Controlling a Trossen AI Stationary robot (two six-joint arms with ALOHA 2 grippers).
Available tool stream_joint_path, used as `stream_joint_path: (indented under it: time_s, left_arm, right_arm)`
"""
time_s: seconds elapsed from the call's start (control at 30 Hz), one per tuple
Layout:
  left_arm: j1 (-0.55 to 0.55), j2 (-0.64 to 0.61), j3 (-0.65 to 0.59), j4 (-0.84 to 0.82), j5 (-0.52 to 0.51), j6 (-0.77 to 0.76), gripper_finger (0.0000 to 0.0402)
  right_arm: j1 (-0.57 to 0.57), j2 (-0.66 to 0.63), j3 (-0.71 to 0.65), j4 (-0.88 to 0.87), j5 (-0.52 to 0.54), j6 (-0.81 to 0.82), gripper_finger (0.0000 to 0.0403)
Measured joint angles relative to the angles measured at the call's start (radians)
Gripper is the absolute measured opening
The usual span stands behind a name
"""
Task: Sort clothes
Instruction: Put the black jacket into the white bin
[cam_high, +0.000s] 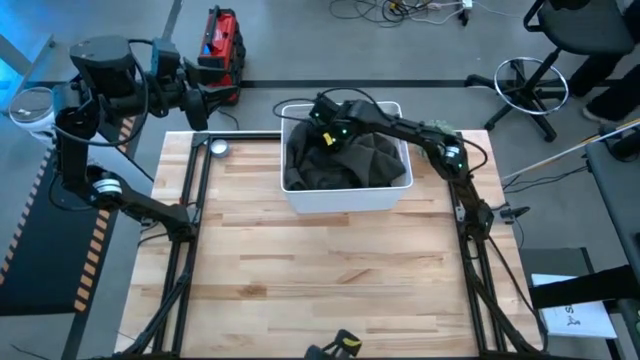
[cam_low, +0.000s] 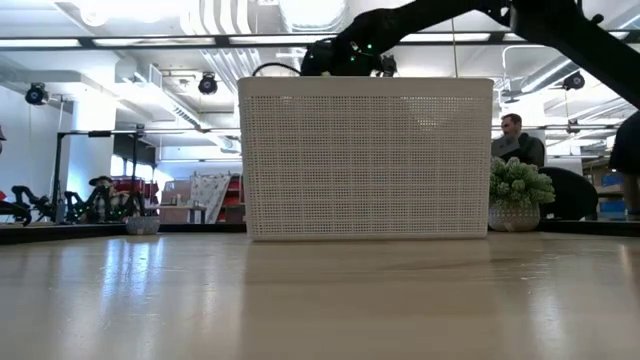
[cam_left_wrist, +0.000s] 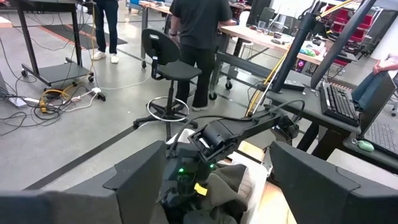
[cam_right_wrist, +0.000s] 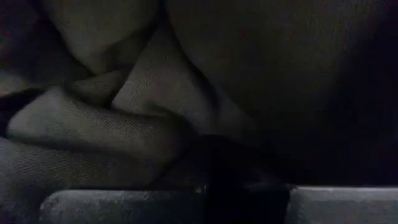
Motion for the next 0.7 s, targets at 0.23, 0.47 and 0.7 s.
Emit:
stream_joint_path:
  time_s: [0.23, 0.47, 0.7]
  left_arm:
    - [0.0, -0.01, 0.0, -0.009, 0.0, -0.003, 0.0272]
    - [0.0, -0.016, 0.0, -0.009, 0.0, -0.003, 0.028]
    - [0.0, -0.017, 0.0, -0.01, 0.0, -0.002, 0.0284]
  right_arm:
    - [-0.011, 0.004, -0.027, -0.028, 0.025, 0.038, 0.0]
    - [-0.048, 0.002, -0.061, -0.053, -0.064, 0.063, 0.0]
    - [-0.038, -0.08, -0.009, -0.052, -0.057, -0.026, 0.0]
